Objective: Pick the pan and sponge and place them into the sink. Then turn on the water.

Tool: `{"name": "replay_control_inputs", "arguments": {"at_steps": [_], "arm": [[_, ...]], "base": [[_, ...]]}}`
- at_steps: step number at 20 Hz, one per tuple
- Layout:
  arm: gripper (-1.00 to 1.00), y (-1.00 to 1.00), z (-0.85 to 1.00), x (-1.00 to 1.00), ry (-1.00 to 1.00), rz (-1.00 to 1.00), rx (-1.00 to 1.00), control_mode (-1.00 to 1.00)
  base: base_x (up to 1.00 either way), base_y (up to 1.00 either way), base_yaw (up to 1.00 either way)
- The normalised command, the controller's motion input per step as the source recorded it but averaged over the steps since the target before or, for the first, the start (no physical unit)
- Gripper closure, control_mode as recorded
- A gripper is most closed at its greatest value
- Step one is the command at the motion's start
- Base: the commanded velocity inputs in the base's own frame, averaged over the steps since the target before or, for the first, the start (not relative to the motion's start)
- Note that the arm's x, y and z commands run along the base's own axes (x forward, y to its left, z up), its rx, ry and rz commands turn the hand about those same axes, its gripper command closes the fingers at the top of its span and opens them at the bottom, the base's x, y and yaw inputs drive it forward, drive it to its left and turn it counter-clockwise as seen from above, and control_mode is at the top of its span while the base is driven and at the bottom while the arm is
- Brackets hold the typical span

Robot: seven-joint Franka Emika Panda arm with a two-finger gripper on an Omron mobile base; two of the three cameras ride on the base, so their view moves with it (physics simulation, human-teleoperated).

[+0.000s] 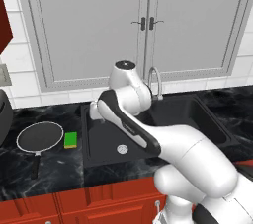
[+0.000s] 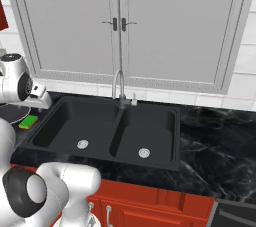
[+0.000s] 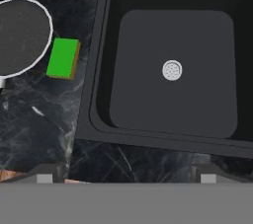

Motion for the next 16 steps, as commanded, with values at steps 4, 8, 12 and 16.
{"name": "replay_control_inputs", "arguments": {"at_steps": [4,8,12,16], "arm": [[-1.0,0.43,-0.2,-0.23,0.0,0.0,0.05,-1.0],[-1.0,0.38,-0.11,0.0,0.0,0.0,0.0,-1.0],[-1.0,0.4,-0.11,0.0,0.0,0.0,0.0,-1.0],[-1.0,0.41,-0.13,0.0,0.01,0.0,0.0,-1.0]], "base": [[0.0,0.0,0.0],[0.0,0.0,0.0],[0.0,0.0,0.0],[0.0,0.0,0.0]]}}
